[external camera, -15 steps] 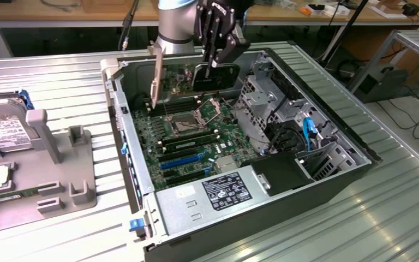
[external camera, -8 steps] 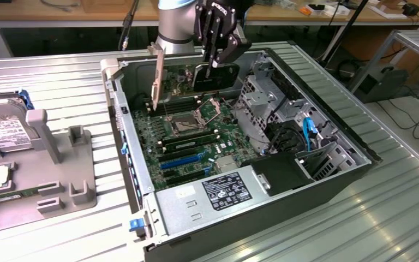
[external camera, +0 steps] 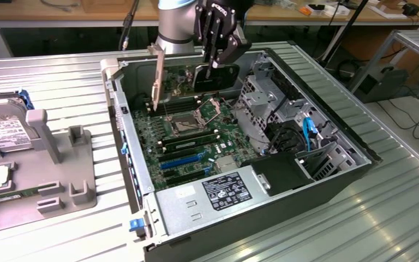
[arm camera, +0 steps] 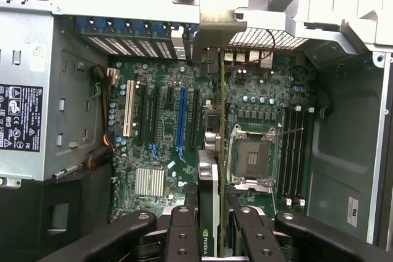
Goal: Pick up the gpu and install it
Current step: 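Insert the gpu into the slot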
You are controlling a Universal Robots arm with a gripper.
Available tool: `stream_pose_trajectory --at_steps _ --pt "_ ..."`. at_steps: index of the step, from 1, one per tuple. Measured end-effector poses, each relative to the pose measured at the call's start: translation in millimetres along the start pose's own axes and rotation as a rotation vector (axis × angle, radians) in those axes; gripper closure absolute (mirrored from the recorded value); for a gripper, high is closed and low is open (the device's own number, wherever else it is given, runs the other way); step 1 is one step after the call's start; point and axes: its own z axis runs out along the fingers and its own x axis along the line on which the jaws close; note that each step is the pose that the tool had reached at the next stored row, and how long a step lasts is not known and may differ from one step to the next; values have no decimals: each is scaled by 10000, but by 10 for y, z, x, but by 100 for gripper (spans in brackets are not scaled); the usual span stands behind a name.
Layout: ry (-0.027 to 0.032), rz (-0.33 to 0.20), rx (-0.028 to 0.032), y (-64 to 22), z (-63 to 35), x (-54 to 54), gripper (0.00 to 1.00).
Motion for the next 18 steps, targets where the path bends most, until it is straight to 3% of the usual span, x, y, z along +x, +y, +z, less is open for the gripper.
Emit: stream_pose_trajectory --at_steps 2,5,11,13,16,18 --pt "6 2 59 0 13 0 73" --pt "35 8 420 -3 43 -1 73" --pt "36 86 450 -3 84 16 73" --pt "42 152 547 -4 104 16 73" --pt "48 300 645 -5 123 16 73" --pt "46 436 651 -5 128 16 73"
